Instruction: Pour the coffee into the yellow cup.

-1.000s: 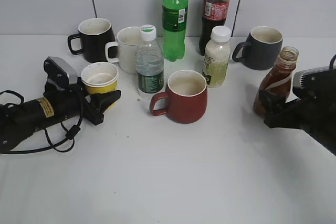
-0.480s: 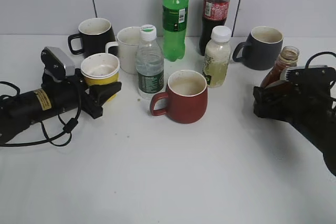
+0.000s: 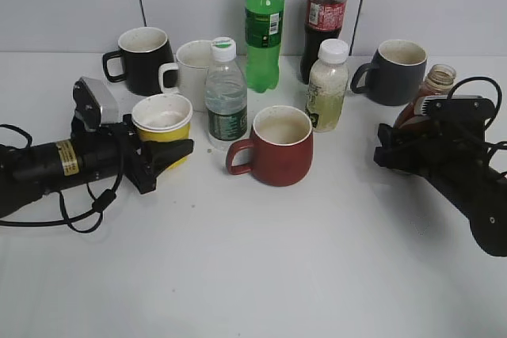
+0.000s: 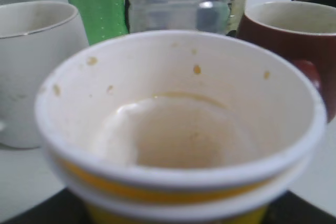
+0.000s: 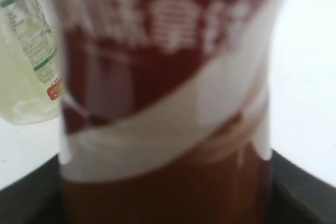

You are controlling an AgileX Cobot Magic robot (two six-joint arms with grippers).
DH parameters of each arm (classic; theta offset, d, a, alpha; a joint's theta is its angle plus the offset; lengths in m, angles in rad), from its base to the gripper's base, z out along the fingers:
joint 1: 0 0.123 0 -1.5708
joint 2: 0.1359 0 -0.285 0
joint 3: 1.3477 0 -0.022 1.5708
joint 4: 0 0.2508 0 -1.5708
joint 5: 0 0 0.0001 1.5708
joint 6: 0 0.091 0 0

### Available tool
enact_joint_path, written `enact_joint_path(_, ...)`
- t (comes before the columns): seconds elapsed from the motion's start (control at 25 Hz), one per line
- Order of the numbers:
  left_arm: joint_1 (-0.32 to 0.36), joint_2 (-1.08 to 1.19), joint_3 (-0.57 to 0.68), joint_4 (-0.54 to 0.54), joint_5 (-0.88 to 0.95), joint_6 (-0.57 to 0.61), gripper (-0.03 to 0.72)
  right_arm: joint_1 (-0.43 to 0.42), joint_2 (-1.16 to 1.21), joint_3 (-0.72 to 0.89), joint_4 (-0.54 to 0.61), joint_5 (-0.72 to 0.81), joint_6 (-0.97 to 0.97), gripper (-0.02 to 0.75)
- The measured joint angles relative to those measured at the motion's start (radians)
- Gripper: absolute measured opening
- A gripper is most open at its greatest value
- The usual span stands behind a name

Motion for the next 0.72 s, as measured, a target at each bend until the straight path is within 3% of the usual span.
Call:
enact_joint_path(0.28, 0.0, -0.009, 0.0, 0.081, 0.001, -0.067, 0.388, 0.0, -0.002, 0.001, -0.011, 0.002, -0.005, 0.503)
enact_joint_path(0.56, -0.028, -0.079, 0.0, 0.116, -0.001, -0.129, 0.388, 0.0, -0.159, 0.016, -0.167, 0.078, -0.07, 0.503)
enact_joint_path(0.72, -0.107, -0.103, 0.0, 0.118, -0.002, -0.135, 0.388, 0.004, -0.28, 0.016, -0.247, 0.157, -0.095, 0.503)
